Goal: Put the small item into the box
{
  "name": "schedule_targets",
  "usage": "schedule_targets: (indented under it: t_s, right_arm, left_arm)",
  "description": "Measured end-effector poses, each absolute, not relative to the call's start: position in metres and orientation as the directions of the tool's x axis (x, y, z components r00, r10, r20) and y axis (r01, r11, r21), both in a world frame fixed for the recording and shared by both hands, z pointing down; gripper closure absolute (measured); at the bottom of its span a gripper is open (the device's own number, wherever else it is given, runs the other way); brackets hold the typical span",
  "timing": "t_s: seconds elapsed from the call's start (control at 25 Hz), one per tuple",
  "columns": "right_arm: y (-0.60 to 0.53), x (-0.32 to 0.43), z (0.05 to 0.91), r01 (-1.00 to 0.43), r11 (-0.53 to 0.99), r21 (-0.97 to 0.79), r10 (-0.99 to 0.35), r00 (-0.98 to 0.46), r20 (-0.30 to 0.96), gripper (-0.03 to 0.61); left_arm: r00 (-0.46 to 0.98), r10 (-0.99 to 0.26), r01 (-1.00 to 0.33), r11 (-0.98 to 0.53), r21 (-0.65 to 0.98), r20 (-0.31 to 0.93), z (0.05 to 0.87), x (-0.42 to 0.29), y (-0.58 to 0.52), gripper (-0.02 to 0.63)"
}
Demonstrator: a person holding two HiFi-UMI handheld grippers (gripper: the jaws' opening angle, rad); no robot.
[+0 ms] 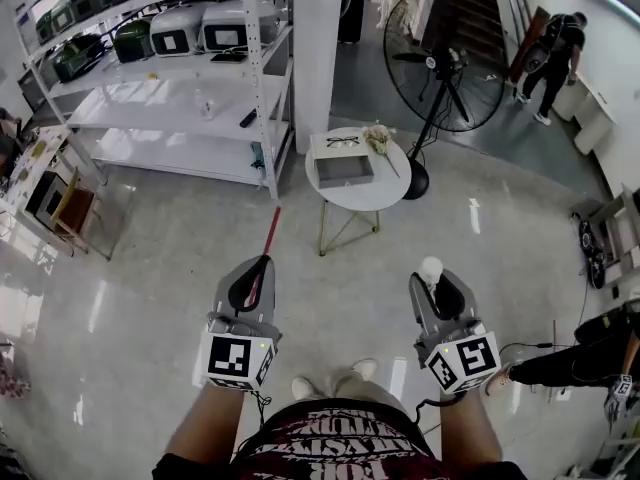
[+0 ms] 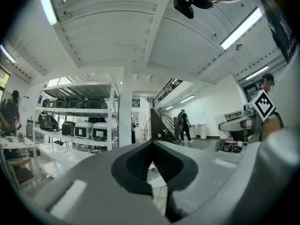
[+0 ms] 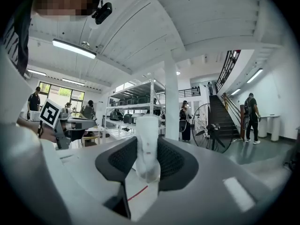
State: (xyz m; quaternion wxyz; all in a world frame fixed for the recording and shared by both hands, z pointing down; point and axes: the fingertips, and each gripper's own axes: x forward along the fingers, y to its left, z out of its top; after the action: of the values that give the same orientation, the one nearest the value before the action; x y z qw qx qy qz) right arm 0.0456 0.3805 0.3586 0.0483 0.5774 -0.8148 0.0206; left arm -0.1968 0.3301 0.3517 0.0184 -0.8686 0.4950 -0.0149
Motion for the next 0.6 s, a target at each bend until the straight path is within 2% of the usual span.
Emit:
schedule_targets:
  t_s: [0.2, 0.6]
  right_arm:
    - [0.391, 0.046, 0.357, -0.948, 0.316, 0.027, -0.946, -0.312, 0.092, 0.425]
    - [0.368, 0.060, 0.359, -0.946, 0.324, 0.025, -0.943, -0.321, 0.088, 0.423]
  left_arm:
    - [0.501, -0.866, -0.865, -0.501, -0.022, 0.019, 0.366, -0.213, 0.331, 0.614]
    - [0.517, -0.855, -0.856, -0.518, -0.013, 0.034, 0.374, -0.192, 0.309, 0.614]
